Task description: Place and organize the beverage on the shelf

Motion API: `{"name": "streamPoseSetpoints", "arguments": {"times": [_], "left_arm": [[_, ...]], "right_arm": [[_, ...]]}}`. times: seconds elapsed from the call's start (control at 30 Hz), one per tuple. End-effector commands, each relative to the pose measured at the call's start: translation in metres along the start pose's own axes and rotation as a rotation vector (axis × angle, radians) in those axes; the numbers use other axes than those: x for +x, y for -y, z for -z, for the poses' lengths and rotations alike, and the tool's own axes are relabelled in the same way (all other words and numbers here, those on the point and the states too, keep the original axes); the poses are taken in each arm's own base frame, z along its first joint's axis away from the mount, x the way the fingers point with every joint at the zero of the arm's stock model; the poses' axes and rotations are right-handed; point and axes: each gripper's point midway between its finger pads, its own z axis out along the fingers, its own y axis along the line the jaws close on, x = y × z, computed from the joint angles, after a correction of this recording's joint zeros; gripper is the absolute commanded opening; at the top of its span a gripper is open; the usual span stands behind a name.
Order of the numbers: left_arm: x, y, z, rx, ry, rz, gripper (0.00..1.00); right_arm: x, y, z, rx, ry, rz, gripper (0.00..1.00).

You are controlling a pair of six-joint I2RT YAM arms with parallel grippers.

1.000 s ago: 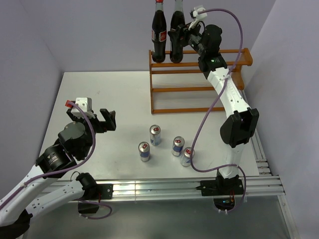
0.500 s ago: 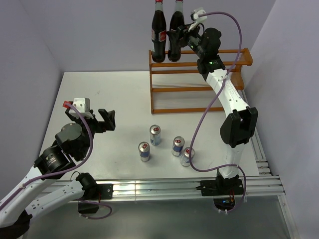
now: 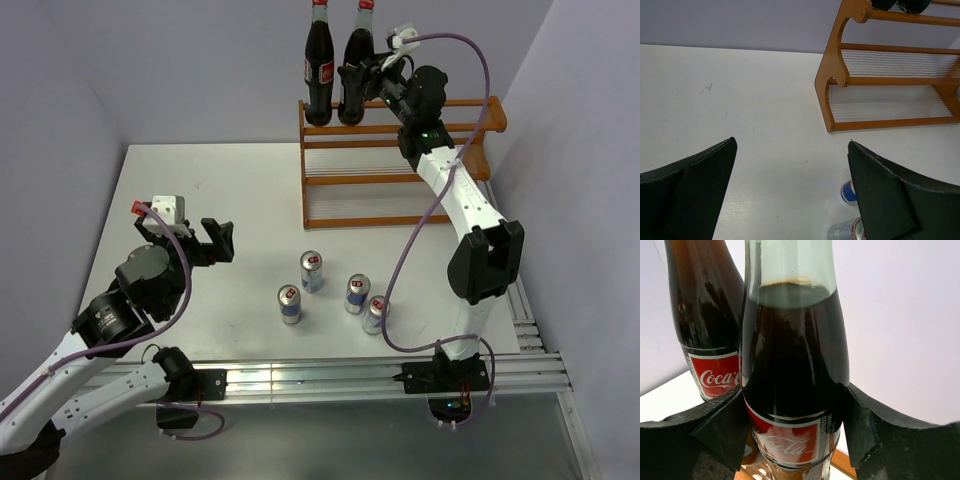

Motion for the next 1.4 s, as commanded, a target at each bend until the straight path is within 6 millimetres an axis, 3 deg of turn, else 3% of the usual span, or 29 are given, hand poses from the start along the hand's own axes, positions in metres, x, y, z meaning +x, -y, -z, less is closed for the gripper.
{"name": "streamPoseSetpoints", "arguments": {"times": [0.0,0.07,0.27,0.73,0.9,0.97,1.0,1.07,1.1,1.2,1.23,1.27,1.33,1.37], "left_arm": [[-0.002,0.004,-0.003,0.008,0.004,-0.008,0.99],[0.000,0.004,-0.004,0.006,-0.003,-0.015,0.99],[0.003,0.005,-0.006,0.000,-0.018,-0.026,0.99],[0.001,0.001,-0.008,-0.038,-0.014,-0.008,1.00],[0.004,-0.004,-0.013,-0.095,-0.022,-0.004,0.99],[0.005,-0.006,-0.016,-0.124,-0.027,-0.007,1.00],[0.006,-0.007,-0.017,-0.138,-0.032,0.003,0.99],[0.007,-0.006,-0.021,-0.155,-0.042,0.011,0.99],[0.007,-0.003,-0.022,-0.152,-0.044,0.029,1.00],[0.012,0.009,-0.028,-0.135,-0.089,0.057,1.00],[0.021,0.012,-0.033,-0.147,-0.133,0.041,0.99],[0.017,0.017,-0.035,-0.149,-0.144,0.056,1.00],[0.038,0.027,-0.043,-0.142,-0.232,0.028,1.00],[0.039,0.032,-0.045,-0.137,-0.249,0.033,1.00]], "right_arm": [[-0.085,-0.003,0.015,0.024,0.197,0.074,0.73],[-0.085,-0.003,0.015,0.026,0.189,0.080,0.85],[-0.082,-0.005,0.016,0.009,0.167,0.080,0.99],[-0.078,-0.009,0.046,0.032,0.126,0.126,1.00],[-0.077,0.000,0.074,0.145,0.082,0.065,1.00],[-0.085,0.002,0.090,0.206,0.062,-0.001,1.00],[-0.074,0.000,0.098,0.231,0.008,-0.089,1.00],[-0.076,-0.001,0.118,0.288,-0.021,-0.137,1.00],[-0.058,-0.005,0.127,0.327,-0.103,-0.180,1.00],[-0.029,-0.014,0.153,0.387,-0.229,-0.226,1.00],[-0.029,-0.021,0.163,0.400,-0.241,-0.229,1.00],[-0.010,-0.017,0.174,0.463,-0.289,-0.224,1.00],[0.012,-0.029,0.194,0.484,-0.364,-0.227,1.00],[0.017,-0.032,0.200,0.490,-0.381,-0.235,1.00]]}}
